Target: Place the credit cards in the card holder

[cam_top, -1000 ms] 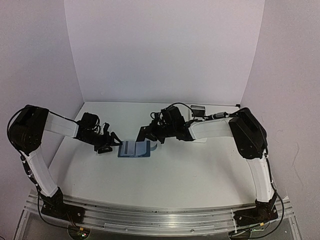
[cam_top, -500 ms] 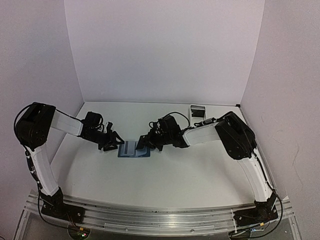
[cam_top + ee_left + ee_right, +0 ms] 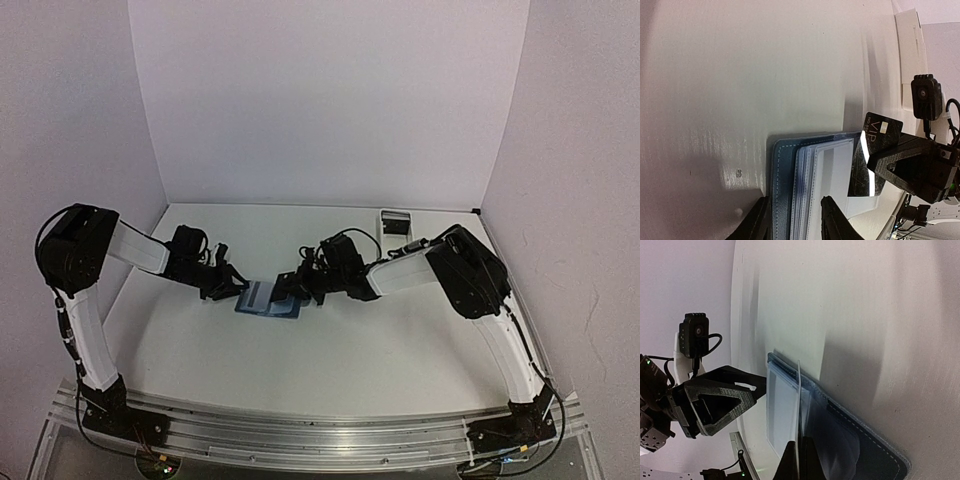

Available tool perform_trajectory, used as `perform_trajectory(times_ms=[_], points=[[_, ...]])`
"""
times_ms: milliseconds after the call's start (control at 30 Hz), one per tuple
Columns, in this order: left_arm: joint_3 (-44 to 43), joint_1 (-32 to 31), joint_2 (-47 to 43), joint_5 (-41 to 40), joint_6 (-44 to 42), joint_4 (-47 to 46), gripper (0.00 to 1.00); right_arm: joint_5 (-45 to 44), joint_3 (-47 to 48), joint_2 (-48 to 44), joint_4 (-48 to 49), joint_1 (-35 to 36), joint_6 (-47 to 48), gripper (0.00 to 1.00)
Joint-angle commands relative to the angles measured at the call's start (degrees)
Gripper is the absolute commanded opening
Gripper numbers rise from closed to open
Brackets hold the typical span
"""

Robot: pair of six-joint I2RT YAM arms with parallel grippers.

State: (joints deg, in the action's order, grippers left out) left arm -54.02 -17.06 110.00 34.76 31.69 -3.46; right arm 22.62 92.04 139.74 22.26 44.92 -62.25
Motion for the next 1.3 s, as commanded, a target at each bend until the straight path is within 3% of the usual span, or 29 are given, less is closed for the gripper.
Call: perform_trajectory(times_ms=[0,267,1267], points=[[2.4,-1.3,4.7,-4.0,0.6,8.2,0.34,-0.8,-3.1,-4.6,3.5,0.1,-0.6,0.00],[1.7,-1.2,5.5,-8.1,1.5,11.3,0.31,-3.9,-6.3,-8.4,4.0,0.1,-1.5,0.00],[1.2,-1.2,6.1,-8.7,1.5,11.5,0.31,-7.1,-4.6,-3.1,0.9,1.4,-0.9,0.00]])
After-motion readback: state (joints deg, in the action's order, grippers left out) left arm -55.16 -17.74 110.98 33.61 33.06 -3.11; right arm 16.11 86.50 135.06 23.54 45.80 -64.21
